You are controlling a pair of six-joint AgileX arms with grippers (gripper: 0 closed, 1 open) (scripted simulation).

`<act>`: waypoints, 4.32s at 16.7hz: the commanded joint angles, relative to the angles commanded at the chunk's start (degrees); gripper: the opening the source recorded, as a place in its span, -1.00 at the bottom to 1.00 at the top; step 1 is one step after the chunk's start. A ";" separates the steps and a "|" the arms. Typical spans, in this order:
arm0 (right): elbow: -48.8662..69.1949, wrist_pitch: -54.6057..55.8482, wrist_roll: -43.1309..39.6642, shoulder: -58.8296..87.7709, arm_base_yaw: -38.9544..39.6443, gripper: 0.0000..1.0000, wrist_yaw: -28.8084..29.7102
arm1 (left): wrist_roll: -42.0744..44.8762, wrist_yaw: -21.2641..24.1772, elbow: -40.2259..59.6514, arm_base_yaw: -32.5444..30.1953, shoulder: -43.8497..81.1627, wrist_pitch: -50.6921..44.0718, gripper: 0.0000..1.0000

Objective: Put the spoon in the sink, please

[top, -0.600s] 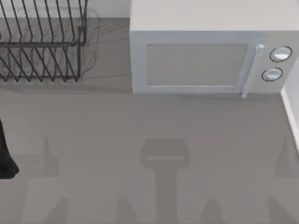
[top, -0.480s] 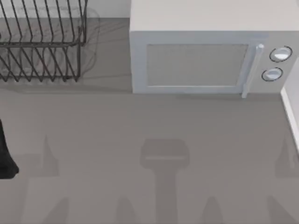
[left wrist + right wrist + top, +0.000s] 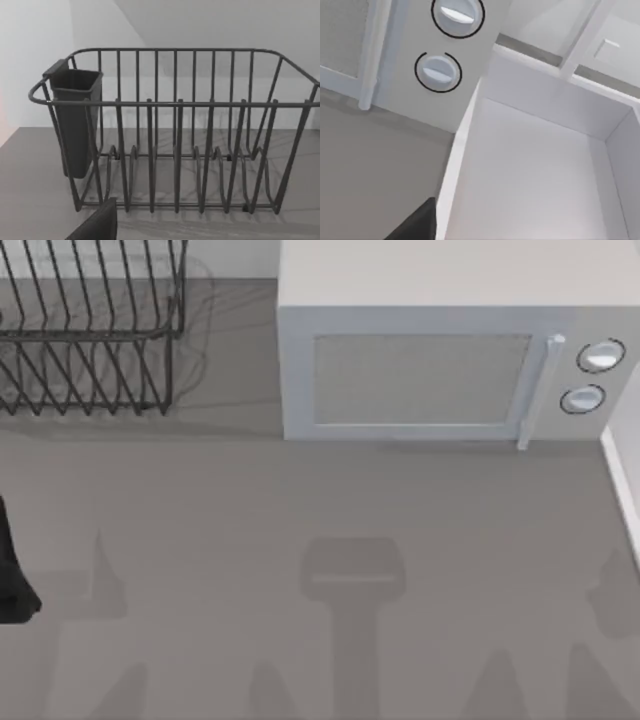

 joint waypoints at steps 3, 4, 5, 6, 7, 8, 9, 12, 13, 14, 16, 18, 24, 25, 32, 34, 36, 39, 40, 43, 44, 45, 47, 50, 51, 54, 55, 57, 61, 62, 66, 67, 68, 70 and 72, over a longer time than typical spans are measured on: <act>5.18 -7.86 -16.64 12.05 -1.52 1.00 -0.97 | 0.00 0.00 0.00 0.00 0.00 0.00 1.00; 6.90 -10.89 -22.79 16.51 -2.22 1.00 -1.25 | 0.00 0.00 0.00 0.00 0.00 0.00 1.00; 8.61 -14.05 -29.12 21.08 -3.01 1.00 -1.49 | 0.00 0.00 0.00 0.00 0.00 0.00 1.00; 10.33 -17.31 -35.60 25.72 -3.89 1.00 -1.69 | 0.00 0.00 0.00 0.00 0.00 0.00 1.00; 12.07 -20.63 -42.19 30.35 -4.90 1.00 -1.84 | 0.00 0.00 0.00 0.00 0.00 0.00 1.00; 13.85 -23.95 -48.80 34.88 -6.02 1.00 -1.93 | 0.00 0.00 0.00 0.00 0.00 0.00 1.00; 15.67 -27.22 -55.37 39.29 -7.25 1.00 -1.97 | 0.00 0.00 0.00 0.00 0.00 0.00 1.00; 21.40 -36.31 -74.41 51.28 -11.53 1.00 -1.77 | 0.00 0.00 0.00 0.00 0.00 0.00 1.00; 23.40 -38.91 -80.37 54.69 -13.13 1.00 -1.59 | 0.00 0.00 0.00 0.00 0.00 0.00 1.00; 25.43 -41.29 -86.14 57.80 -14.79 1.00 -1.37 | 0.00 0.00 0.00 0.00 0.00 0.00 1.00; 29.60 -45.26 -97.04 63.07 -18.22 1.00 -0.83 | 0.00 0.00 0.00 0.00 0.00 0.00 1.00; 33.83 -47.99 -106.82 66.84 -21.64 1.00 -0.19 | 0.00 0.00 0.00 0.00 0.00 0.00 1.00; 44.92 -50.56 -127.78 71.16 -29.98 1.00 1.58 | 0.00 0.00 0.00 0.00 0.00 0.00 1.00; 46.14 -50.50 -129.63 71.19 -30.81 1.00 1.77 | 0.00 0.00 0.00 0.00 0.00 0.00 1.00; 47.46 -50.31 -131.61 70.96 -31.53 1.00 1.91 | 0.00 0.00 0.00 0.00 0.00 0.00 1.00; 46.92 -49.44 -131.53 71.42 -31.55 1.00 1.94 | 0.00 0.00 0.00 0.00 0.00 0.00 1.00; 45.10 -46.18 -131.38 72.97 -31.57 1.00 1.98 | 0.00 0.00 0.00 0.00 0.00 0.00 1.00; 40.75 -37.29 -131.34 76.95 -31.62 1.00 1.99 | 0.00 0.00 0.00 0.00 0.00 0.00 1.00; 39.13 -34.03 -131.33 78.41 -31.61 1.00 1.98 | 0.00 0.00 0.00 0.00 0.00 0.00 1.00; 35.25 -26.77 -131.33 81.96 -31.63 1.00 1.99 | 0.00 0.00 0.00 0.00 0.00 0.00 1.00; 34.53 -25.56 -131.37 82.65 -31.64 1.00 1.99 | 0.00 0.00 0.00 0.00 0.00 0.00 1.00; 34.16 -24.96 -131.37 82.99 -31.65 1.00 1.99 | 0.00 0.00 0.00 0.00 0.00 0.00 1.00; 34.12 -24.89 -131.36 83.03 -31.66 1.00 2.00 | 0.00 0.00 0.00 0.00 0.00 0.00 1.00; 34.12 -24.89 -131.36 83.03 -31.66 0.85 2.00 | 0.00 0.00 0.00 0.00 0.00 0.00 1.00; 34.12 -24.89 -131.36 83.03 -31.66 0.70 2.00 | 0.00 0.00 0.00 0.00 0.00 0.00 1.00; 34.12 -24.89 -131.36 83.03 -31.66 0.25 2.00 | 0.00 0.00 0.00 0.00 0.00 0.00 1.00; 34.12 -24.89 -131.36 83.03 -31.66 0.10 2.00 | 0.00 0.00 0.00 0.00 0.00 0.00 1.00; 34.12 -24.89 -131.36 83.03 -31.66 -0.21 2.00 | 0.00 0.00 0.00 0.00 0.00 0.00 1.00; 34.12 -24.89 -131.36 83.03 -31.66 -0.81 2.00 | 0.00 0.00 0.00 0.00 0.00 0.00 1.00; 34.12 -24.89 -131.36 83.03 -31.66 -0.96 2.00 | 0.00 0.00 0.00 0.00 0.00 0.00 1.00; 34.12 -24.89 -131.36 83.03 -31.66 -1.00 2.00 | 0.00 0.00 0.00 0.00 0.00 0.00 1.00; 34.12 -24.89 -131.36 83.03 -31.66 -1.00 2.00 | 0.00 0.00 0.00 0.00 0.00 0.00 1.00; 34.12 -24.89 -131.36 83.03 -31.66 -1.00 2.00 | 0.00 0.00 0.00 0.00 0.00 0.00 1.00; 34.12 -24.89 -131.36 83.03 -31.66 -1.00 2.00 | 0.00 0.00 0.00 0.00 0.00 0.00 1.00; 35.61 -28.35 -130.08 78.70 -31.29 -1.00 3.26 | 0.00 0.00 0.00 0.00 0.00 0.00 1.00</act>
